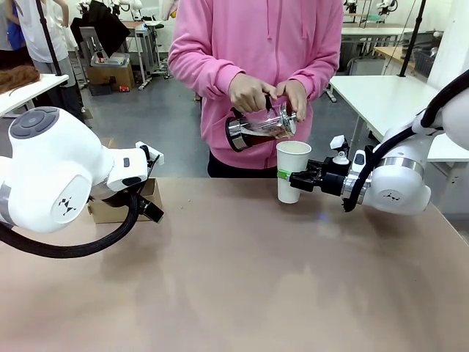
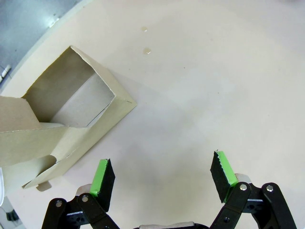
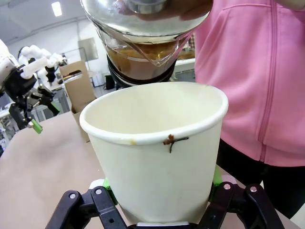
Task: Pour a drink into a cup and package it in a carrier.
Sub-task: When a person places the Paper Cup Lid on the 600 ml Paper Cup , lift the 600 ml Paper Cup.
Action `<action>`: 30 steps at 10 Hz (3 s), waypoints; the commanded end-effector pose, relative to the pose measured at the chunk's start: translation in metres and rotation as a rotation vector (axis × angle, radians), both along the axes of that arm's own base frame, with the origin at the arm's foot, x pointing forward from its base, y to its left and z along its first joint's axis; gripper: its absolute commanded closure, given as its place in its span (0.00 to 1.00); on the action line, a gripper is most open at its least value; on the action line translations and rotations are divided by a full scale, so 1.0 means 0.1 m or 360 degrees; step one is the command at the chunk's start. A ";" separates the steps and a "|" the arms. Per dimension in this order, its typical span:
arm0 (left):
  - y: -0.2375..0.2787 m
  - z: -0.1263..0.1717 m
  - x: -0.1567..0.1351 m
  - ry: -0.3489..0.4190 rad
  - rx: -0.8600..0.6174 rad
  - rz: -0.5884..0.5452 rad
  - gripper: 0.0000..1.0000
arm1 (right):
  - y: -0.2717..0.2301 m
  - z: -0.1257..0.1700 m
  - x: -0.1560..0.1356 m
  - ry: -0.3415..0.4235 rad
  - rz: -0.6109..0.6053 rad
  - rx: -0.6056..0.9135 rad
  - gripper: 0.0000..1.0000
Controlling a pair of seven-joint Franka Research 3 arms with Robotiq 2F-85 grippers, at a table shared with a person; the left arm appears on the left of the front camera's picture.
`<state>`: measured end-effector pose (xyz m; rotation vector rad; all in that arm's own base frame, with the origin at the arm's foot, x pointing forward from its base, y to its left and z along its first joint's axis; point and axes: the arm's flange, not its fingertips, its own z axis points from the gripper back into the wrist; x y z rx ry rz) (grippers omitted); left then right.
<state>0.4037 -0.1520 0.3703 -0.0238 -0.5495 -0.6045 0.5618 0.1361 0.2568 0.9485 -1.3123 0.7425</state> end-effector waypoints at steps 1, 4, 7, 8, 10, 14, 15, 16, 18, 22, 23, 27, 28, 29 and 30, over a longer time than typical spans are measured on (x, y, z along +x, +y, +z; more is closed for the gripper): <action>0.00 0.00 0.00 0.0000 -0.0003 -0.0001 0.00 | 0.02 0.04 -0.03 0.0002 -0.0014 0.0018 0.20; 0.00 0.00 0.00 0.0000 -0.0003 -0.0001 0.00 | 0.02 0.04 -0.03 0.0002 -0.0014 0.0018 0.20; 0.00 0.00 0.00 0.0000 -0.0003 -0.0001 0.00 | 0.02 0.04 -0.03 0.0002 -0.0014 0.0018 0.20; 0.00 0.00 0.00 0.0000 -0.0003 -0.0001 0.00 | 0.02 0.04 -0.03 0.0002 -0.0014 0.0018 0.20; 0.00 0.00 0.00 0.0000 -0.0003 -0.0001 0.00 | 0.02 0.04 -0.03 0.0002 -0.0014 0.0018 0.20; 0.00 0.00 0.00 0.0000 -0.0003 -0.0001 0.00 | 0.02 0.04 -0.03 0.0002 -0.0014 0.0018 0.20; 0.00 0.00 0.00 0.0000 -0.0003 -0.0001 0.00 | 0.02 0.04 -0.03 0.0002 -0.0014 0.0018 0.20; 0.00 0.00 0.00 0.0000 -0.0003 -0.0001 0.00 | 0.02 0.04 -0.03 0.0002 -0.0014 0.0018 0.20; 0.00 0.00 0.00 0.0000 -0.0003 -0.0001 0.00 | 0.02 0.04 -0.03 0.0002 -0.0014 0.0018 0.20; 0.00 0.00 0.00 0.0000 -0.0003 -0.0001 0.00 | 0.02 0.04 -0.03 0.0002 -0.0014 0.0018 0.20; 0.00 0.00 0.00 0.0000 -0.0003 -0.0001 0.00 | 0.02 0.04 -0.03 0.0002 -0.0014 0.0018 0.20; 0.00 0.00 0.00 0.0000 -0.0003 -0.0001 0.00 | 0.02 0.04 -0.03 0.0002 -0.0014 0.0018 0.20; 0.00 0.00 0.00 0.0000 -0.0003 -0.0001 0.00 | 0.02 0.04 -0.03 0.0002 -0.0014 0.0018 0.20; 0.00 0.00 0.00 0.0000 -0.0003 -0.0001 0.00 | 0.02 0.04 -0.03 0.0002 -0.0014 0.0018 0.20; 0.00 0.00 0.00 0.0000 -0.0003 -0.0001 0.00 | 0.02 0.04 -0.03 0.0002 -0.0014 0.0018 0.20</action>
